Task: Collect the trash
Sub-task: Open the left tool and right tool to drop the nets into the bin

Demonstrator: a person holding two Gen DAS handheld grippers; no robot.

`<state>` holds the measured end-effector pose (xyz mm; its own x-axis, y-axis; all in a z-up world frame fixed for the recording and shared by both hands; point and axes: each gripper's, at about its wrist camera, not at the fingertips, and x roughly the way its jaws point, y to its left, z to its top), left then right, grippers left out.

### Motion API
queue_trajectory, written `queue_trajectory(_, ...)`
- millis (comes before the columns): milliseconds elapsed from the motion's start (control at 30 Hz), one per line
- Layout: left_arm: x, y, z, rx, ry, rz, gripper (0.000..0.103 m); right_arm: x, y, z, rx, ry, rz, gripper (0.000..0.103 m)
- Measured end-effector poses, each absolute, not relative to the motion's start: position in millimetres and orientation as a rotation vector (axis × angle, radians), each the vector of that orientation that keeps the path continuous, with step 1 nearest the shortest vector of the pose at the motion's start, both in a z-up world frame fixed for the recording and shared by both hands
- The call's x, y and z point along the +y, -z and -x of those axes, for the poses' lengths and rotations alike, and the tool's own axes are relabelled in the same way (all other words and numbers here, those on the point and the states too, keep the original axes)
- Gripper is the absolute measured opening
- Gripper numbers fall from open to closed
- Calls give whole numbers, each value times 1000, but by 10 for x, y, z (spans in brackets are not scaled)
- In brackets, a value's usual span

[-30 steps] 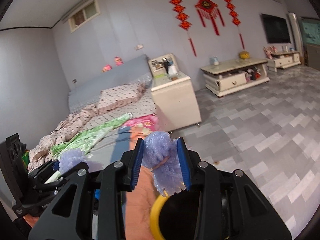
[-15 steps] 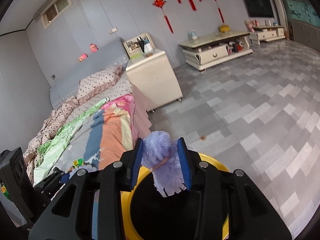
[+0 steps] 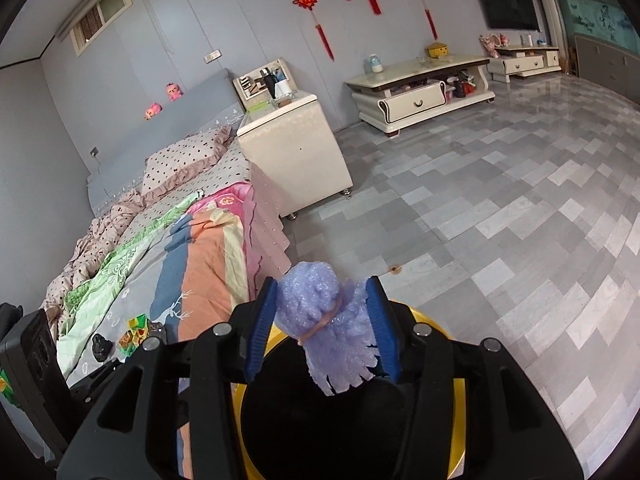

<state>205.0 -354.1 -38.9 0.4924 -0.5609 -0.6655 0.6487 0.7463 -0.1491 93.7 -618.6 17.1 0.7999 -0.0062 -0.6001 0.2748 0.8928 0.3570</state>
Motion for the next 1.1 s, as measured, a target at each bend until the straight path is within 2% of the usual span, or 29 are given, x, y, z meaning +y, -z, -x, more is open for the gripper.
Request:
queue_trajectory(233,-3497,408,-2011,762,742,-124,80,-6230,-140,-908,634,191,-463,55)
queue_trajectory(633,-3327,356,-1968,732,695,-113,94,-6213,-109,-815,641,202,-470,64)
queue_trajectory(1100,-2792,135,-1895,662,584,-107,95,-5730,-332,-815,634,137,-384,76)
